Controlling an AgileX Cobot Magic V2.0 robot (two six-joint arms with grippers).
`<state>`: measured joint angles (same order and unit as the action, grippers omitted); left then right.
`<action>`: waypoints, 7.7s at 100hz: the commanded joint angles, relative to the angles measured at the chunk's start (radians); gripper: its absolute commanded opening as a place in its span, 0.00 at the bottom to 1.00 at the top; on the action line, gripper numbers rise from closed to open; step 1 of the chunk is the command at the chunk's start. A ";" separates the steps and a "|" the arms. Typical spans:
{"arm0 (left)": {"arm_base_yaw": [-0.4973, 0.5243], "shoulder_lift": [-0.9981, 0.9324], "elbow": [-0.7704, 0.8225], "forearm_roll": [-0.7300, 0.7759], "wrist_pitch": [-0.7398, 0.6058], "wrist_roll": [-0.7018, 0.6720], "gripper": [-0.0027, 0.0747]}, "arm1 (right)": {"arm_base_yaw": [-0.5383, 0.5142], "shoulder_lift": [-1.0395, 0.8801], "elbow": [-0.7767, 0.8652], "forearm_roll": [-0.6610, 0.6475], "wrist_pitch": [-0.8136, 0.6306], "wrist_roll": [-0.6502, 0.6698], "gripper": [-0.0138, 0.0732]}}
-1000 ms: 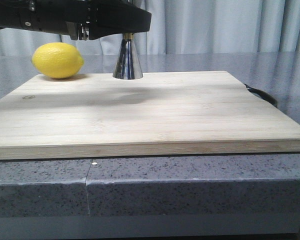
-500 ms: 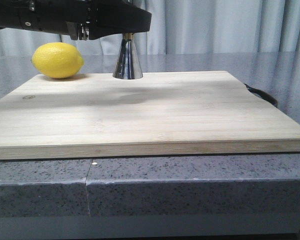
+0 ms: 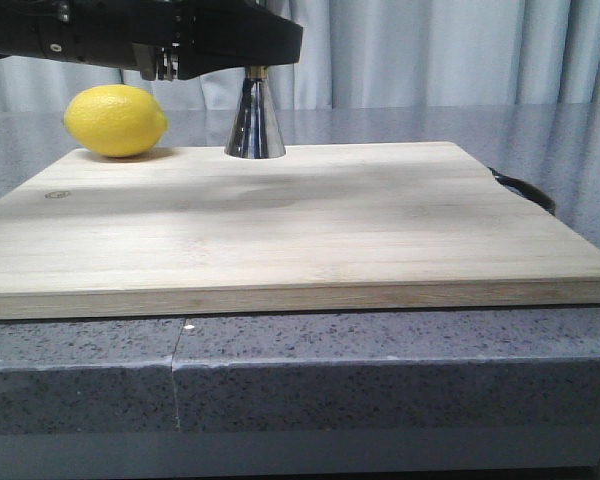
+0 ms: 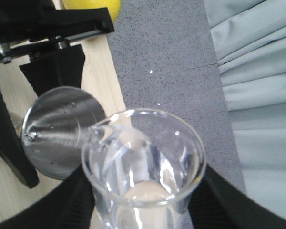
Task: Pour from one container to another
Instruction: 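Tilt the beaker with the right gripper, pouring liquid into the jigger, then lower the beaker onto the board with the right gripper and release, then lower the jigger onto the board with the left gripper and release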
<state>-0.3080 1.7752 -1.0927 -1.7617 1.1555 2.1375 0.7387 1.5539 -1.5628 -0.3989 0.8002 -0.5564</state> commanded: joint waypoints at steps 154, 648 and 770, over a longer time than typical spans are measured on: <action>-0.008 -0.039 -0.033 -0.080 0.113 -0.008 0.28 | 0.004 -0.032 -0.036 -0.123 -0.093 -0.287 0.52; -0.008 -0.039 -0.033 -0.080 0.113 -0.008 0.28 | -0.286 -0.313 0.940 0.623 -1.228 0.323 0.86; 0.036 -0.039 -0.033 -0.079 0.120 -0.004 0.28 | -0.286 -0.618 0.940 0.608 -1.003 0.280 0.86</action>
<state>-0.2914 1.7752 -1.0927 -1.7601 1.1555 2.1375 0.4538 0.9545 -0.6012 0.2191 -0.1336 -0.2668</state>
